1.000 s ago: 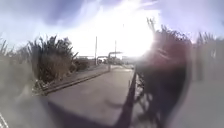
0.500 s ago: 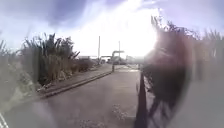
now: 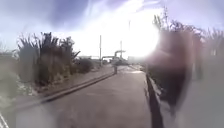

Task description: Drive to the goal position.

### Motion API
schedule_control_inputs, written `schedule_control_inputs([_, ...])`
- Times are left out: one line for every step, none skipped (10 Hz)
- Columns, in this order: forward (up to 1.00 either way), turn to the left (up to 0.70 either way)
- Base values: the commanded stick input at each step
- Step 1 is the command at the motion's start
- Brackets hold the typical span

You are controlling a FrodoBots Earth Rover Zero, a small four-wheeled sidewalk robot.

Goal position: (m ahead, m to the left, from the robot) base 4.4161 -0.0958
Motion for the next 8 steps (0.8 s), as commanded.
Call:
schedule_control_inputs([0.85, 0.00])
schedule_control_inputs([0.85, 0.00])
schedule_control_inputs([0.85, 0.00])
schedule_control_inputs([0.85, 0.00])
schedule_control_inputs([0.85, -0.11])
schedule_control_inputs([0.85, -0.22])
schedule_control_inputs([0.85, -0.32])
schedule_control_inputs([0.85, -0.34])
